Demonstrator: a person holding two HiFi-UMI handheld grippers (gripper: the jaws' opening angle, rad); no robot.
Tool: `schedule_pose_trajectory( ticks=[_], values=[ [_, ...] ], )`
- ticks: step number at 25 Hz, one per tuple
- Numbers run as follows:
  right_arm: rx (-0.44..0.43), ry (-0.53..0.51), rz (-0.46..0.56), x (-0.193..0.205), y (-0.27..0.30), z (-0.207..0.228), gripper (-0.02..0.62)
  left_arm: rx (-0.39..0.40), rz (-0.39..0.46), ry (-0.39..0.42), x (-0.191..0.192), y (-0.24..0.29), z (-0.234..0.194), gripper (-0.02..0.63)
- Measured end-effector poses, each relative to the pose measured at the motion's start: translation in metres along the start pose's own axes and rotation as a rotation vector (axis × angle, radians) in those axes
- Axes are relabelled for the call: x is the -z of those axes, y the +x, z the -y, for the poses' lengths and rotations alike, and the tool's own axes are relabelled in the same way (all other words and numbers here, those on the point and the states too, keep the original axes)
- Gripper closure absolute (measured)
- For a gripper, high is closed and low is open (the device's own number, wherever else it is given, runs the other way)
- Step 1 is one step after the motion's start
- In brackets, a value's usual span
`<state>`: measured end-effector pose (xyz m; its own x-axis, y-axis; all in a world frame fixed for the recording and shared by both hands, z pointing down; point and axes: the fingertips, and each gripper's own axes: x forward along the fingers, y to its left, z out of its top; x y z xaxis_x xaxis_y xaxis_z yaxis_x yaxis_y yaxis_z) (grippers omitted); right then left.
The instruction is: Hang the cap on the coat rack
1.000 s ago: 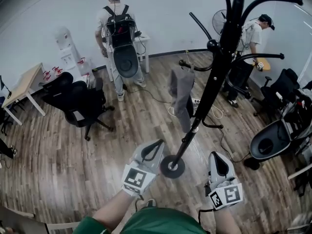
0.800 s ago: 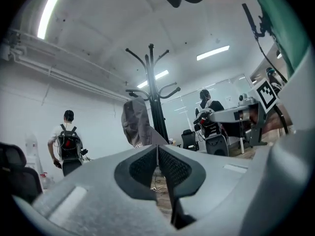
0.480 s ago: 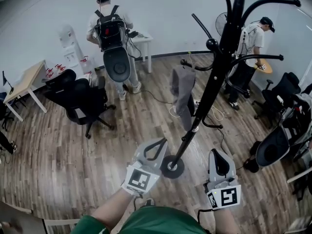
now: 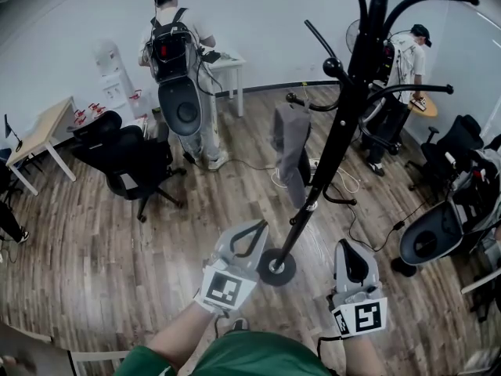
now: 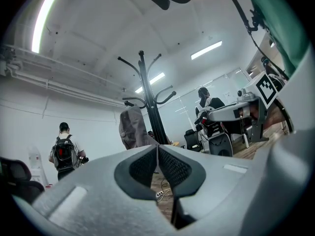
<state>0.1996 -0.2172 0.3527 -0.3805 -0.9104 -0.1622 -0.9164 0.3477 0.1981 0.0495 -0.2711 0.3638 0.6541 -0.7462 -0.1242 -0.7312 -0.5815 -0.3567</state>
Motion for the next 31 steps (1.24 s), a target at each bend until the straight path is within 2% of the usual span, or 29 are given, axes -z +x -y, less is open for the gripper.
schedule_pose_trajectory(
  ticks=[19, 31],
  values=[
    [-0.016, 0.013, -0.001, 0.0007, 0.0022, -0.0001, 0.591, -0.002, -0.009, 0.000, 0.0035, -0.0006, -0.0003, 0.589],
    [-0.011, 0.034, -0.007, 0.0021, 0.0067, 0.0001, 0.591, 0.010, -0.010, 0.030, -0.0011, 0.0013, -0.0062, 0.589]
  ],
)
